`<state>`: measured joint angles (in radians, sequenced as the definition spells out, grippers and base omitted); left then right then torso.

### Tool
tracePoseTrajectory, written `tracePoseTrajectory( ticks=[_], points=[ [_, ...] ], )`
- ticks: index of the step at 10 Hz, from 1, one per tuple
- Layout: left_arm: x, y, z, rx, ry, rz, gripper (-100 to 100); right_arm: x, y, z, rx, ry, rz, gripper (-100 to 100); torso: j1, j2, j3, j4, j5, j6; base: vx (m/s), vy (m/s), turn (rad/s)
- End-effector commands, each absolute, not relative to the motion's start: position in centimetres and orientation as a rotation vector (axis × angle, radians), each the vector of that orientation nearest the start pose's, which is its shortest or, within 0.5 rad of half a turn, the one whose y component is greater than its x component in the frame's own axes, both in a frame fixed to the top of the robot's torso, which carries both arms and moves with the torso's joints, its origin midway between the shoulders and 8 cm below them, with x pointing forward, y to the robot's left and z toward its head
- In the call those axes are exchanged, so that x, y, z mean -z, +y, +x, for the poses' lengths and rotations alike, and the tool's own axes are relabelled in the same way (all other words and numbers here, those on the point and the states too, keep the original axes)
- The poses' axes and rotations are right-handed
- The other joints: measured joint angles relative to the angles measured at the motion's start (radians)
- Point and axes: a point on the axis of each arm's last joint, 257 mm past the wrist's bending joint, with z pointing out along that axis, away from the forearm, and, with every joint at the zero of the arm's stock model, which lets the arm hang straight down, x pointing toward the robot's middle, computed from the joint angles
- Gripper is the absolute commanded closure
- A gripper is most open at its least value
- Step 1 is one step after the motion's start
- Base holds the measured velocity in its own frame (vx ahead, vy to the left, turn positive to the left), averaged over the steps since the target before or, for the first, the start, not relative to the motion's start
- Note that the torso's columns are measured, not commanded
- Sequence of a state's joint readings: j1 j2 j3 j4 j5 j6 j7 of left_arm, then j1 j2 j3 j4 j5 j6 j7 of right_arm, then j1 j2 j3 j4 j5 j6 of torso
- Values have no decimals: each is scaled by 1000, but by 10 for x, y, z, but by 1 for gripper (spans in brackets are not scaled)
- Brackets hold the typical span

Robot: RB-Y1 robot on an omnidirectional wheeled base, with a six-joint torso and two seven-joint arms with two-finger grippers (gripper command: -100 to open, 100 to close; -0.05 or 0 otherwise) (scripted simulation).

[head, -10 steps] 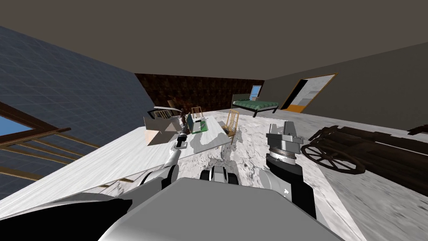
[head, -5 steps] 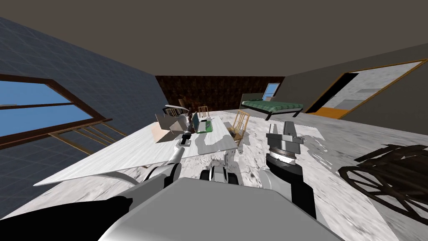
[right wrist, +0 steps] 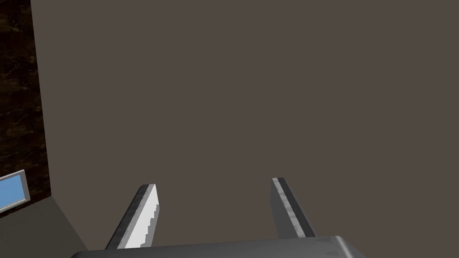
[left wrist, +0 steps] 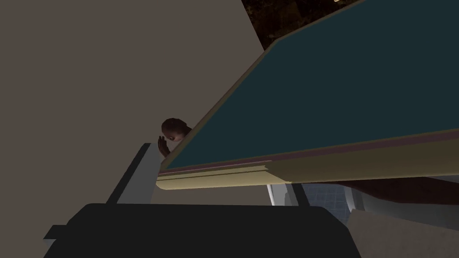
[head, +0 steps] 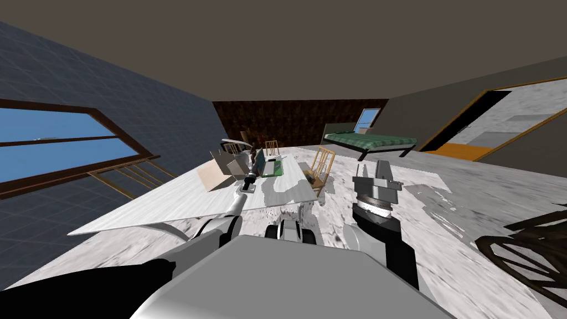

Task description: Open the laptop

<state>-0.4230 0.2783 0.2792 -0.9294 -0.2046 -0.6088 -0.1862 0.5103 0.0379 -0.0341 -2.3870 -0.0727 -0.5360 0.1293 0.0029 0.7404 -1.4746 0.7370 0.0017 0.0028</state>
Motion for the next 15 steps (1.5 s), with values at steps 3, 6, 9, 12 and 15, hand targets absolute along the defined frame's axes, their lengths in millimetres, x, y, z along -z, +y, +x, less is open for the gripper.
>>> tracePoseTrajectory(
  ticks=[3, 6, 9, 12, 15],
  points=[
    [132, 428, 594, 733, 1018, -653, 100, -74, -297, 308, -1212, 474, 572, 0, -2, -2, -1, -1, 1, -2, -95, 34, -258],
    [137, 467, 577, 664, 987, -689, 100, -74, -297, 308, -1212, 474, 572, 0, -4, -3, -2, -2, 0, -1, -89, 25, -278],
    [129, 480, 579, 596, 1021, -640, 100, -74, -298, 308, -1212, 474, 572, 0, -2, -5, -3, -1, 0, -4, -38, -5, -106],
    [132, 489, 581, 482, 1114, -551, 100, -74, -298, 308, -1212, 474, 573, 0, -8, -8, -5, -1, -3, 1, 61, -101, -28],
    [132, 496, 581, 415, 1158, -500, 100, -74, -298, 308, -1212, 474, 573, 0, -4, -4, -2, 0, -1, 0, 51, -96, -22]
  ],
)
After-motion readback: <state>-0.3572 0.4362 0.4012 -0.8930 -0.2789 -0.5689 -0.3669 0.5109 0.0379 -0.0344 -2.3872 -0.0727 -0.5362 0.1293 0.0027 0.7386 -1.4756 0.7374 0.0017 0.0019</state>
